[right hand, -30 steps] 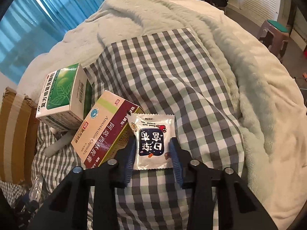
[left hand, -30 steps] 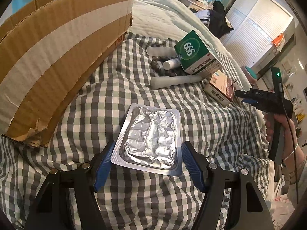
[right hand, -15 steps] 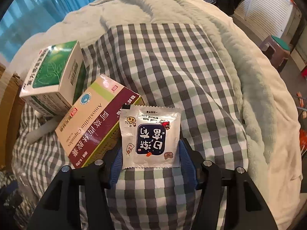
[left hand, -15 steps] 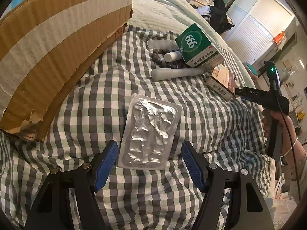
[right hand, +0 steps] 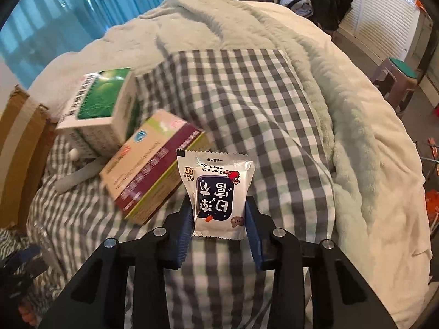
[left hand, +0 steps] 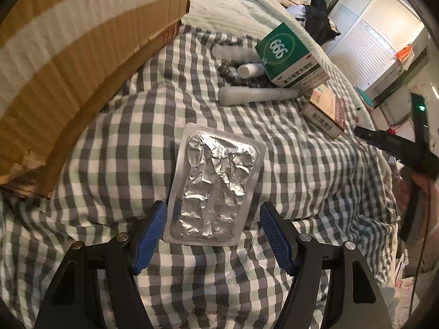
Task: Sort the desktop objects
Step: 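Lift the foil tray with the left tool while the right lifts the sachet, then carry the foil tray and white sachet over the cardboard box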
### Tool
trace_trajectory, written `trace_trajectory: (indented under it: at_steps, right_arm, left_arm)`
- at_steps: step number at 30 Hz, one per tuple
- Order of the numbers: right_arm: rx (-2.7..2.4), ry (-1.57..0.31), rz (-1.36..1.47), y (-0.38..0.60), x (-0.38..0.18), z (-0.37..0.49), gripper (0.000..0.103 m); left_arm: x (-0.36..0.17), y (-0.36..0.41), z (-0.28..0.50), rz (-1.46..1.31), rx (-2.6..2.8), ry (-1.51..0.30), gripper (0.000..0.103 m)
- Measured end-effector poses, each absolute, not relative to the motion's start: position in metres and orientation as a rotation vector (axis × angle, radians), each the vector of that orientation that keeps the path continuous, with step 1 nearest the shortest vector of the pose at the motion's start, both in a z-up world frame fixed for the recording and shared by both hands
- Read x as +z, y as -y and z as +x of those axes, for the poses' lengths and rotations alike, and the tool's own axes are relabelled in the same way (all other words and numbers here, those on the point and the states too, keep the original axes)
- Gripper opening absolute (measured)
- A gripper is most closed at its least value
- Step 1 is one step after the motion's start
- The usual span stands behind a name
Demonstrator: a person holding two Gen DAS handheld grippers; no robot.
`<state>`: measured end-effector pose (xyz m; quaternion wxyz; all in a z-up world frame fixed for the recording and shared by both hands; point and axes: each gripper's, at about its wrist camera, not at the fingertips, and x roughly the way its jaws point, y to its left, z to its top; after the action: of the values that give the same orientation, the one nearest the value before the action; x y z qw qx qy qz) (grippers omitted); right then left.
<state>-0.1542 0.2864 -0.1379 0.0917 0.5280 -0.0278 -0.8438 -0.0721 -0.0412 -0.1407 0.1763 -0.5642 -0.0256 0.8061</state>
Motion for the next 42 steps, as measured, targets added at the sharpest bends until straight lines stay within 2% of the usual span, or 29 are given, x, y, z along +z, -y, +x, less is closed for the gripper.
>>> trace_trajectory:
  at_steps: [1,5,8,10,11,13,16,18,20,21,25,30,35,38,42]
  right_arm:
    - [-2.502,0.08,1.558,-0.284,-0.137,-0.15,0.035]
    - [-2.453,0.074,1.563,-0.272,-0.137,-0.137,0.035]
    - [-2.415,0.047,1.568,-0.261,-0.137,-0.128,0.035]
    - [-2.403,0.003,1.559,-0.252,-0.132,-0.12,0.035]
    - [-2.396,-0.019,1.549,-0.247,-0.129,-0.116,0.035]
    - [-2.381,-0.069,1.527,-0.237,-0.12,-0.109,0.035]
    - [-2.362,-0.109,1.499,-0.223,-0.107,-0.1,0.035]
    - [-2.34,-0.093,1.497,-0.216,-0.098,-0.096,0.035]
    - [-2.326,-0.081,1.492,-0.209,-0.088,-0.092,0.035]
    - [-2.318,-0.095,1.483,-0.204,-0.08,-0.089,0.035]
    - [-2.333,-0.133,1.434,-0.191,-0.056,-0.079,0.035]
    - [-2.331,-0.131,1.414,-0.177,-0.03,-0.072,0.035]
    - [-2.322,-0.163,1.353,-0.152,0.016,-0.069,0.035]
    - [-2.316,-0.186,1.266,-0.128,0.063,-0.065,0.035]
    - [-2.305,-0.194,1.172,-0.086,0.119,-0.063,0.035]
  left_arm:
    - [-0.143,0.039,-0.073,-1.6,2.289,0.071,0.076]
    - [-0.151,0.025,-0.076,-1.595,2.292,0.022,0.094]
    - [-0.156,0.01,-0.076,-1.6,2.309,-0.106,0.094]
    - [-0.156,0.007,-0.073,-1.583,2.332,-0.192,0.077]
    - [-0.155,0.008,-0.072,-1.575,2.349,-0.23,0.057]
    - [-0.152,0.013,-0.073,-1.575,2.32,-0.233,0.053]
    - [-0.142,0.031,-0.075,-1.568,2.299,-0.096,0.045]
    - [-0.135,0.04,-0.075,-1.558,2.305,-0.058,0.028]
    - [-0.129,0.046,-0.074,-1.547,2.304,-0.063,0.02]
    - [-0.128,0.049,-0.074,-1.545,2.303,-0.053,0.009]
    - [-0.126,0.071,-0.075,-1.559,2.268,0.107,0.007]
    - [-0.102,0.082,-0.066,-1.486,2.294,0.101,0.007]
    - [-0.037,0.093,-0.064,-1.354,2.335,0.165,0.007]
    - [0.015,0.11,-0.07,-1.28,2.382,0.246,0.007]
    - [0.088,0.126,-0.083,-1.158,2.522,0.207,0.007]
